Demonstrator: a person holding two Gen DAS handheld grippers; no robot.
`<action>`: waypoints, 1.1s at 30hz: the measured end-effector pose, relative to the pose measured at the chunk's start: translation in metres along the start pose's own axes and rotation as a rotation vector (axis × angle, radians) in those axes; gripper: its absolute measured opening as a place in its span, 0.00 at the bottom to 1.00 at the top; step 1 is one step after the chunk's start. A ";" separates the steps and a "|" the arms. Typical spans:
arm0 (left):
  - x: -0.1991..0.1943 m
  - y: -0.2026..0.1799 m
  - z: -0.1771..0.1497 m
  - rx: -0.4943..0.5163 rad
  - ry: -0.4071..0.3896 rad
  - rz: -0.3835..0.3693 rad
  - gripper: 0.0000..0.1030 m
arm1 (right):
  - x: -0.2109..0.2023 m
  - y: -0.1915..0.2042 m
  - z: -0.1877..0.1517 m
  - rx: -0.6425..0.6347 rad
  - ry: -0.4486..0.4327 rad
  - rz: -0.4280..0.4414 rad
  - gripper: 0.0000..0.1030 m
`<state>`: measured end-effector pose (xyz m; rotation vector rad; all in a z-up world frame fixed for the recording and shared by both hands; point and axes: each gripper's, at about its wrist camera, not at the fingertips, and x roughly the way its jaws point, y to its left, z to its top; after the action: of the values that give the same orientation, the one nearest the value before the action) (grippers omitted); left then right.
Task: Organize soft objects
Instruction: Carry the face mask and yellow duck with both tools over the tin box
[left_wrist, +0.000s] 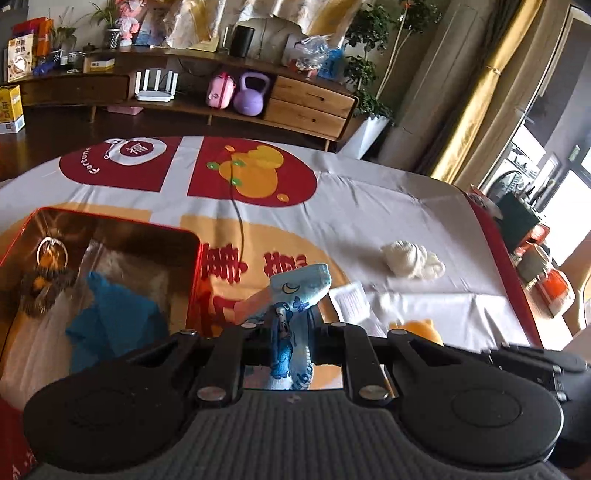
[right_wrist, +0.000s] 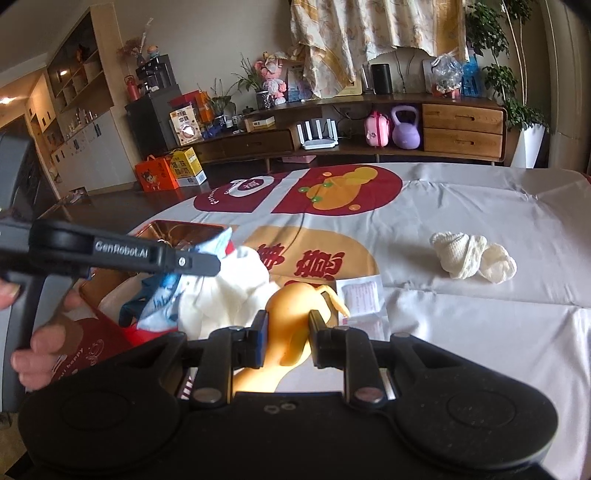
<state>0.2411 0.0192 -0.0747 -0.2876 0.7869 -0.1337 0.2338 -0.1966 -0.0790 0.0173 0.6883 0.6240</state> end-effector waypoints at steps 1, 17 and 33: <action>-0.002 0.002 -0.001 -0.008 0.002 -0.015 0.14 | -0.001 0.002 0.000 0.001 -0.001 0.003 0.20; -0.047 0.009 0.023 0.016 -0.093 0.031 0.14 | -0.005 0.049 0.035 -0.067 -0.058 0.079 0.20; -0.081 0.092 0.036 -0.046 -0.115 0.174 0.14 | 0.053 0.120 0.066 -0.152 -0.019 0.153 0.20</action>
<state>0.2115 0.1326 -0.0236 -0.2668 0.6982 0.0649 0.2408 -0.0569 -0.0331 -0.0658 0.6235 0.8214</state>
